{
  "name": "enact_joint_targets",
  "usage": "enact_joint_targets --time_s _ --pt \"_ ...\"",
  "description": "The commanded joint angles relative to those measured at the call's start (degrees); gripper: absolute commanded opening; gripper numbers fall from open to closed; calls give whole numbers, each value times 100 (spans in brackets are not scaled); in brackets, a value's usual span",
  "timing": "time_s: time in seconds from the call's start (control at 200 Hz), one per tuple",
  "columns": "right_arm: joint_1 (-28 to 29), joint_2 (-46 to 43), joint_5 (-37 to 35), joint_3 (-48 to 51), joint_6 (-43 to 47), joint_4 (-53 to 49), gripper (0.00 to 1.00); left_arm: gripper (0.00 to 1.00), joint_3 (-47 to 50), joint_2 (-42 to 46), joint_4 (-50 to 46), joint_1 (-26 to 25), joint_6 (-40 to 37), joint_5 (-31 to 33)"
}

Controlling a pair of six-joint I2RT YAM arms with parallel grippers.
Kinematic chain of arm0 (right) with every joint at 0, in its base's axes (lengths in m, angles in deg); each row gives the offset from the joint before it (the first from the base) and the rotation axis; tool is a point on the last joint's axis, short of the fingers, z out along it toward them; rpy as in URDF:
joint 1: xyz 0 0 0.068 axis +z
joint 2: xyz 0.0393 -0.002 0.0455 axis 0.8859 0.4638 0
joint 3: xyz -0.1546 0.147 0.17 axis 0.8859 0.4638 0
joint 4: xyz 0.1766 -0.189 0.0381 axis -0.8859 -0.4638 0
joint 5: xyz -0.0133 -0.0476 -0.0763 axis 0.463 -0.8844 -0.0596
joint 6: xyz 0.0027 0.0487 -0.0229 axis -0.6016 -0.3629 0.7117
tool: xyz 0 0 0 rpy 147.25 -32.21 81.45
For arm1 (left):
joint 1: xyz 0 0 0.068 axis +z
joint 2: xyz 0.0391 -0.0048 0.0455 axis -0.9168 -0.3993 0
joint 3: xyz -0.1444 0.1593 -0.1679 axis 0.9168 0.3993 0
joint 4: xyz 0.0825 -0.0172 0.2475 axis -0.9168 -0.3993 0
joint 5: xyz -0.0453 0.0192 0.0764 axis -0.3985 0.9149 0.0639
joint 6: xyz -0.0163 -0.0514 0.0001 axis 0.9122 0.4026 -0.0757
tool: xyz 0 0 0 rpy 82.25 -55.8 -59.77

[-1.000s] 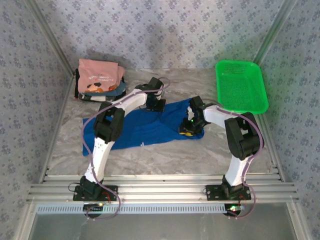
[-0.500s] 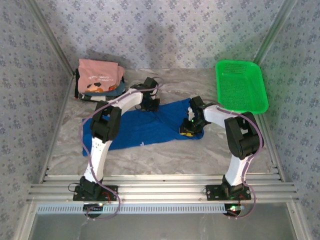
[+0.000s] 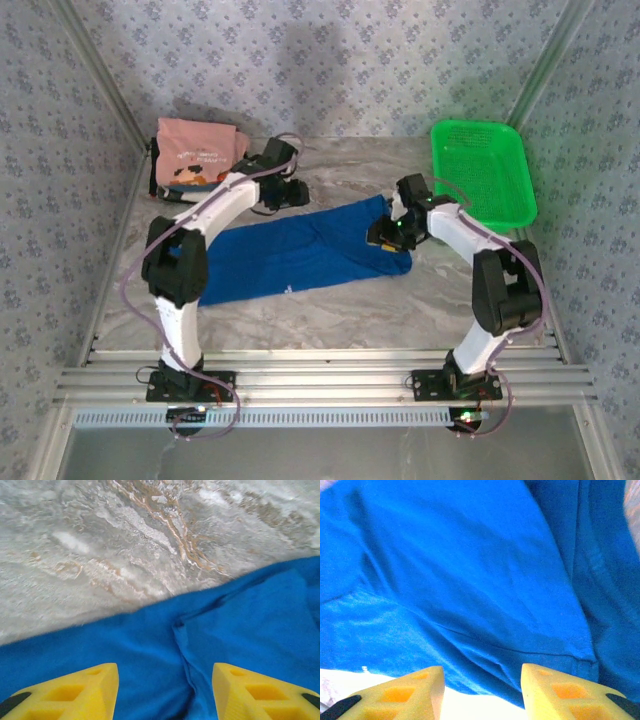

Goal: Fold and stack the t-shirts

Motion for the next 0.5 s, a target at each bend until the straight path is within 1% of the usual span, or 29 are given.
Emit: enact_joint_targets --time_s 0.0,0.095,0.21,0.355,0.495 --pt "-276 -216 -254 -113 323 -917 46 53 1021 742 -564 71 469 385" --pt "-336 -288 -266 48 480 -1127 45 53 1986 1250 -521 332 870 367" --pt "-319 -396 -565 414 570 -1108 45 53 2954 1834 -289 723 1159 245" --pt "-327 -345 -555 798 574 -674 45 53 3528 2126 -293 1178 1223 308" --pt "-332 16 -391 636 573 -250 43 53 3888 2145 -293 1581 1222 359"
